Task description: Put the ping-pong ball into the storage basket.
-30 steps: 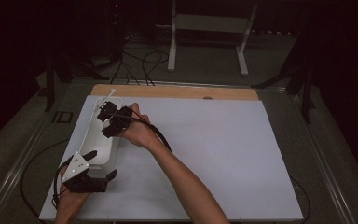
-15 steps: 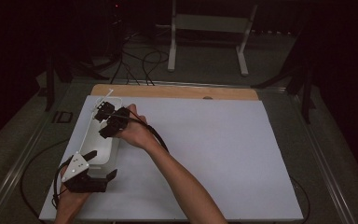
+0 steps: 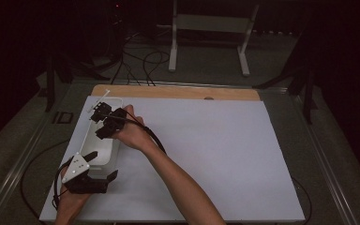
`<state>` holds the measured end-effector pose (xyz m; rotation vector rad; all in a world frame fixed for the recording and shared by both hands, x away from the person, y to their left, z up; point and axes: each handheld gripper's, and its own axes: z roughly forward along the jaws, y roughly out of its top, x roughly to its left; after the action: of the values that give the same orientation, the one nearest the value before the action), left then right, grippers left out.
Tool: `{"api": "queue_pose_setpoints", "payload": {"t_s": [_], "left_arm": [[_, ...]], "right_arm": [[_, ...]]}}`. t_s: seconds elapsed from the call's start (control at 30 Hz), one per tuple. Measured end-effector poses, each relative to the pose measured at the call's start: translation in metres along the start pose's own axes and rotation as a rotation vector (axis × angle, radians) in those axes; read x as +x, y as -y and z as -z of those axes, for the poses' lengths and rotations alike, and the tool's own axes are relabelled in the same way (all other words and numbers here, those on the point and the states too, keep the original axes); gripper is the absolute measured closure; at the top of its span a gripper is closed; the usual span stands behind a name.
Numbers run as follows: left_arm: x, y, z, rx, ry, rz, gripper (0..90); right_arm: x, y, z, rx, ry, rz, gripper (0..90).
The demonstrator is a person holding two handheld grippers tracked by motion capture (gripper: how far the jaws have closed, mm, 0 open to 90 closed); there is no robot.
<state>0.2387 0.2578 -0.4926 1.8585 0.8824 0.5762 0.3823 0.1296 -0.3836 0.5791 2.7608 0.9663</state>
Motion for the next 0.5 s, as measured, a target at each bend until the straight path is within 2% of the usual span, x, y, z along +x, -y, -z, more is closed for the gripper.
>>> {"api": "queue_pose_setpoints", "payload": {"t_s": [0.23,0.3,0.33,0.37,0.4,0.5], "left_arm": [[-0.0001,0.0,-0.0001,0.0,0.002,-0.001,0.1],[-0.0001,0.0,0.0,0.0,0.002,-0.004,0.1],[-0.0001,0.0,0.0,0.0,0.002,-0.003,0.1],[-0.0001,0.0,0.0,0.0,0.002,-0.003,0.1],[-0.0001,0.0,-0.0001,0.0,0.002,-0.003,0.1],[-0.0002,0.0,-0.0002,0.0,0.001,-0.004,0.1]], "right_arm": [[0.0008,-0.0008,-0.0042,-0.003,-0.011,-0.012,48.2],[0.0,-0.0015,-0.005,-0.017,-0.016,-0.04,24.1],[-0.0005,-0.0015,-0.0049,-0.028,-0.016,-0.05,19.0],[-0.0005,-0.0015,-0.0049,-0.028,-0.016,-0.05,19.0],[-0.0011,-0.0011,-0.0039,-0.029,-0.022,-0.062,12.9],[-0.0011,-0.0005,-0.0035,-0.018,-0.012,-0.054,11.4]]}}
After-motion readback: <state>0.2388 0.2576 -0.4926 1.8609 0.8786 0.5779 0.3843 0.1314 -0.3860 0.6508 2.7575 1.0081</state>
